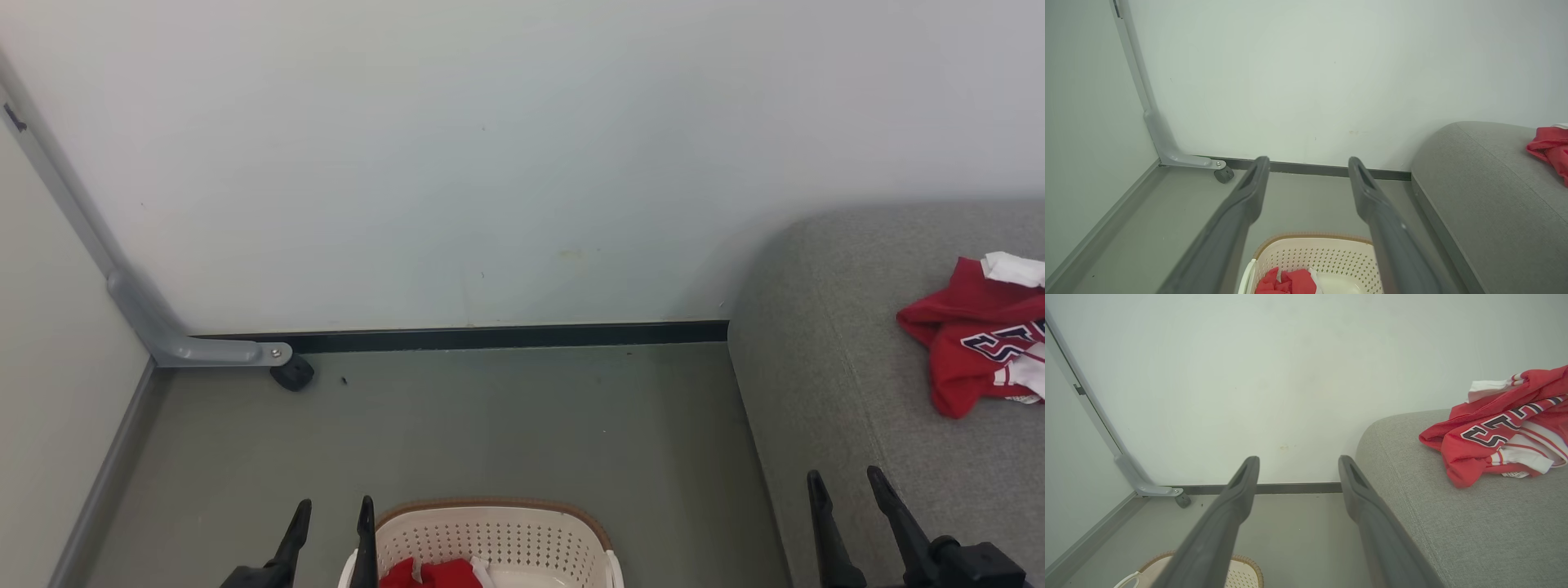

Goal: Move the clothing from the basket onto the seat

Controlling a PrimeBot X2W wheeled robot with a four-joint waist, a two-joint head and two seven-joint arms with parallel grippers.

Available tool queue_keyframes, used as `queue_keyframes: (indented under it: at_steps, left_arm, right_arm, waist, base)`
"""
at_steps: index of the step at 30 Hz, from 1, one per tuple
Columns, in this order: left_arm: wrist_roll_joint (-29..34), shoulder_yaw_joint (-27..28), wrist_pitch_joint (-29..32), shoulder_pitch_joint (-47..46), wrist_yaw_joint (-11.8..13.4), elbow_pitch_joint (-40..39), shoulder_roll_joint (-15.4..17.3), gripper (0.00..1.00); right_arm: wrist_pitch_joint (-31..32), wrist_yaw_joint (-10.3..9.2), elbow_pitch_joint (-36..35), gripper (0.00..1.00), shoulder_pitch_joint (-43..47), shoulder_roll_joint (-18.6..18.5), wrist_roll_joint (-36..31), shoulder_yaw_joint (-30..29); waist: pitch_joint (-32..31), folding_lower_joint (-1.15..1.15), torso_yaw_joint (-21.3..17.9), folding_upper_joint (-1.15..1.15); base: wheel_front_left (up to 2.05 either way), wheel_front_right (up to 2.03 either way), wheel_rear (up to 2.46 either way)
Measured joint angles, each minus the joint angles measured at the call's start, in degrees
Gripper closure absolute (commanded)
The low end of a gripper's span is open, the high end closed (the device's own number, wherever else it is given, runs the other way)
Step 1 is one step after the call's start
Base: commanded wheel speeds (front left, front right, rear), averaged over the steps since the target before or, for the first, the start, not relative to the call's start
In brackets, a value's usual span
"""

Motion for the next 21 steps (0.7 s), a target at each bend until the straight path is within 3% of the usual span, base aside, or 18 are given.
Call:
queue_keyframes:
  at_steps: [21]
  left_arm:
    - [1.86, -0.11, -0.01, -0.1, 0.0, 1.01, -1.43, 0.0]
  right_arm:
    - [1.62, -0.58, -4.25, 0.0, 0.97, -0.55, 0.07, -0.55]
  waist:
    - [1.75, 0.0, 0.1, 0.0]
  base:
    - [0.0, 0.0, 0.0]
